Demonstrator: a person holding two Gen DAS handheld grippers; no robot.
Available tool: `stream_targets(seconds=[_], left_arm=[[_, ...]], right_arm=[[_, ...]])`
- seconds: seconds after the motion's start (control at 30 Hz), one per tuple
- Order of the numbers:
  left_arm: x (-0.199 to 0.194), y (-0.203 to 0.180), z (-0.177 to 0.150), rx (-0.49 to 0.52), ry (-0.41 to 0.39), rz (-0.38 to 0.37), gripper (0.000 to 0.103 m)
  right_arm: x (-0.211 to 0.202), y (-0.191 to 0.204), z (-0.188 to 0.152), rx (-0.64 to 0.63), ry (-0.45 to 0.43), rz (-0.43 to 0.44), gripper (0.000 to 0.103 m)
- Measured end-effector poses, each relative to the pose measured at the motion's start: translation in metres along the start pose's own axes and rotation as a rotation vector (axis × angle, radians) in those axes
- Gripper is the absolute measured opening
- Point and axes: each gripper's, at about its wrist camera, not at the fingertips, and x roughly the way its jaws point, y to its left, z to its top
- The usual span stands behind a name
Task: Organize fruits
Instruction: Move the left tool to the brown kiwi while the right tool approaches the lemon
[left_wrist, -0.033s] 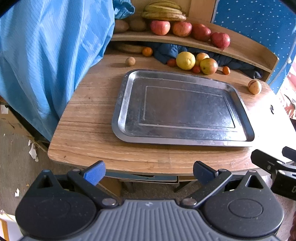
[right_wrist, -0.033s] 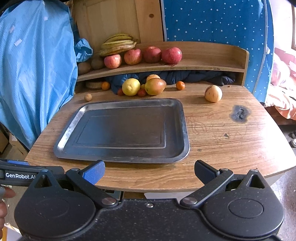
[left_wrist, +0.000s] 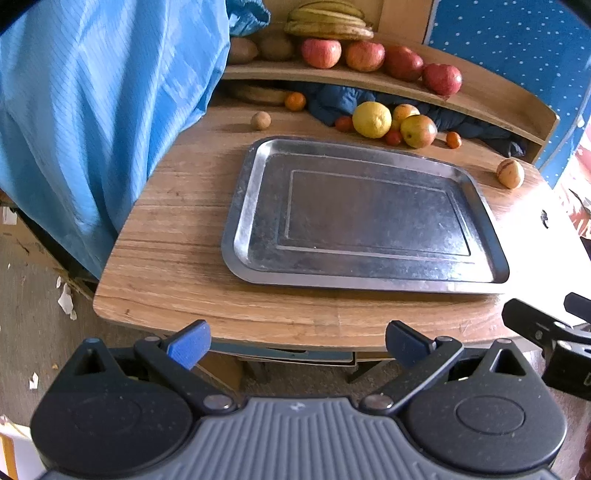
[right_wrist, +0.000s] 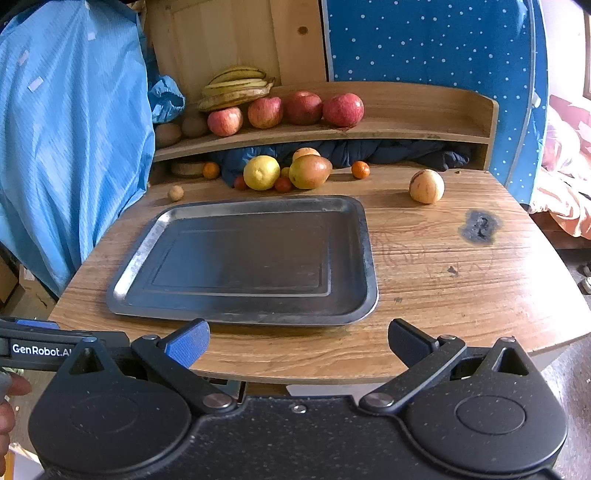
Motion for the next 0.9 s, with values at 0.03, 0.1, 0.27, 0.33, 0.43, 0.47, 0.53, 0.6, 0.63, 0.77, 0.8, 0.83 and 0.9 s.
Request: stream_targets(seconds=[0.03,0.1,0.27,0.33,0.43,0.47,0.53,0.6,0.63,0.77,0.8,0.83,0.9], left_arm=[[0.002,-0.001,0.001,-0.007,0.002,0.002,0.103],[0.008,-0.006,0.004,-0.024,0.003,0.008,0.103],[0.021,-0.017,0.015,-0.072,0.007,0.024,0.103],[0.025,-0.022,0.021,-0.092,0.005,0.035,0.103],[0.029,-0.027,0.030,-0.116,-0.004,0.061,0.103],[0.029,-0.029,0.032,-0.122,-0.006,0.072,0.103],[0.030,-0.030,0.039,-0.133,-0.008,0.095,0.103],[0.031,-0.028,0.045,-0.146,-0.013,0.118,0.103],[0.031,-0.027,0.049,-0.150,-0.014,0.128,0.103],[0.033,-0.014,0.064,-0.163,-0.019,0.166,0.103],[0.035,-0.011,0.067,-0.165,-0.019,0.172,0.103],[0.037,-0.004,0.074,-0.166,-0.020,0.180,0.103],[0.044,0.005,0.084,-0.164,-0.019,0.183,0.103]], right_arm=[[0.001,-0.002,0.001,-0.004,0.004,0.003,0.102],[0.006,-0.007,0.004,-0.015,0.014,0.012,0.103],[0.018,-0.020,0.014,-0.048,0.030,0.044,0.103],[0.025,-0.028,0.021,-0.064,0.036,0.063,0.103],[0.035,-0.037,0.032,-0.087,0.038,0.091,0.103],[0.038,-0.040,0.035,-0.093,0.036,0.102,0.103],[0.044,-0.047,0.043,-0.106,0.034,0.122,0.103],[0.051,-0.050,0.050,-0.123,0.033,0.145,0.103],[0.053,-0.050,0.053,-0.133,0.032,0.156,0.103],[0.064,-0.046,0.063,-0.169,0.033,0.199,0.103],[0.067,-0.043,0.066,-0.175,0.035,0.209,0.103],[0.070,-0.042,0.069,-0.177,0.036,0.217,0.103],[0.076,-0.037,0.072,-0.184,0.029,0.233,0.103]])
